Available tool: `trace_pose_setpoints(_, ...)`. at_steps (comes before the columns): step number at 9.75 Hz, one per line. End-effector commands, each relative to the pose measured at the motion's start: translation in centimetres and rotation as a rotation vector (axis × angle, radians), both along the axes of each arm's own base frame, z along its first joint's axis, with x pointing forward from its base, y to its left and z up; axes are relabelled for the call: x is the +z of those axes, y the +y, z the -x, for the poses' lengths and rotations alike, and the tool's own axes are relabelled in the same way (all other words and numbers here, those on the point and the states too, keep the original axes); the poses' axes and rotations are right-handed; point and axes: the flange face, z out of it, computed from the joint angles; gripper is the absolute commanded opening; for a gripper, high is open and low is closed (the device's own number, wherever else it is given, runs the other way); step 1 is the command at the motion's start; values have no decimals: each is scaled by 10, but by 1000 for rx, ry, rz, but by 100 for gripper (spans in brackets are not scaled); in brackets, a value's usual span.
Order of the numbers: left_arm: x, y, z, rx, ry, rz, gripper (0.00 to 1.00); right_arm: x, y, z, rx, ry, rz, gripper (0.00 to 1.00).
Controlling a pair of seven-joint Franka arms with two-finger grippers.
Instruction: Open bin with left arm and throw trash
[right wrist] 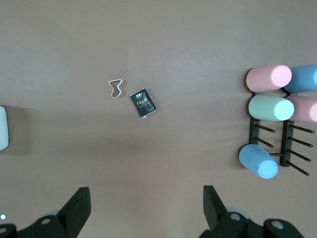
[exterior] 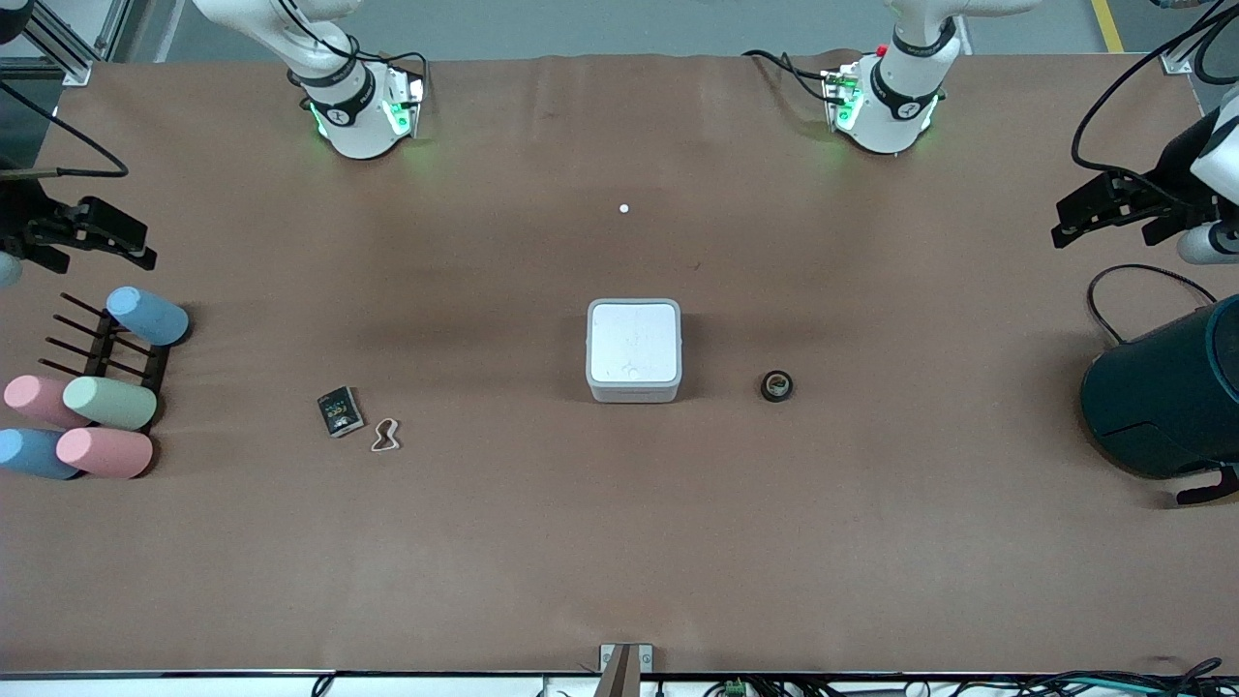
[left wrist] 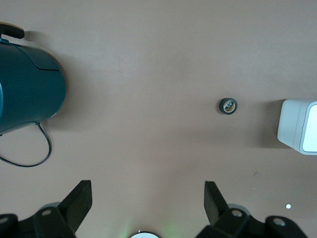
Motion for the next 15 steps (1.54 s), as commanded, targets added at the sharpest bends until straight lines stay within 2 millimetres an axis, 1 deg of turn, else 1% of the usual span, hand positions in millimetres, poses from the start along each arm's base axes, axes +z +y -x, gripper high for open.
trace_pose_setpoints(1, 1, 1, 1, 4, -8, -12, 100, 3, 5, 2, -10, -21, -11, 100)
trace_pose_setpoints(4, -2, 3, 0, 7, -1, -17, 100, 3, 5, 1, -8, -32, -11, 100)
trace_pose_setpoints(5, -17, -1, -7, 4, 26, -18, 100, 3, 5, 1, -8, -32, -11, 100)
trace_pose_setpoints(6, -25, -9, -10, -7, 44, -16, 100, 1, 6, 1, -7, -28, -11, 100)
trace_pose_setpoints(7, -35, -17, -16, -20, 59, -17, 89, 0, 11, 0, 2, -25, -10, 100)
trace_pose_setpoints(8, -44, -30, -19, -43, 74, -17, 59, 0, 12, 0, 4, -25, -10, 100)
trace_pose_setpoints(9, -57, -56, -21, -87, 94, -16, 23, -2, 15, 0, 11, -23, -10, 100)
trace_pose_setpoints(10, -70, -86, -24, -110, 102, -11, 2, -7, 20, -3, 26, -28, -10, 100)
trace_pose_setpoints(11, -79, -111, -30, -94, 69, -8, 0, -14, 22, -4, 32, -26, -10, 100)
trace_pose_setpoints(12, -95, -144, -30, -95, 74, -14, 0, -26, 24, -7, 35, -28, -10, 100)
trace_pose_setpoints(13, -112, -170, -32, -90, 84, -16, 0, -36, 27, -12, 38, -52, -10, 100)
trace_pose_setpoints(14, -129, -205, -32, -81, 74, -5, 0, -57, 37, -16, 53, -64, -11, 100)
trace_pose_setpoints(15, -151, -241, -30, -52, 77, 10, 0, -73, 44, -20, 62, -73, -13, 100)
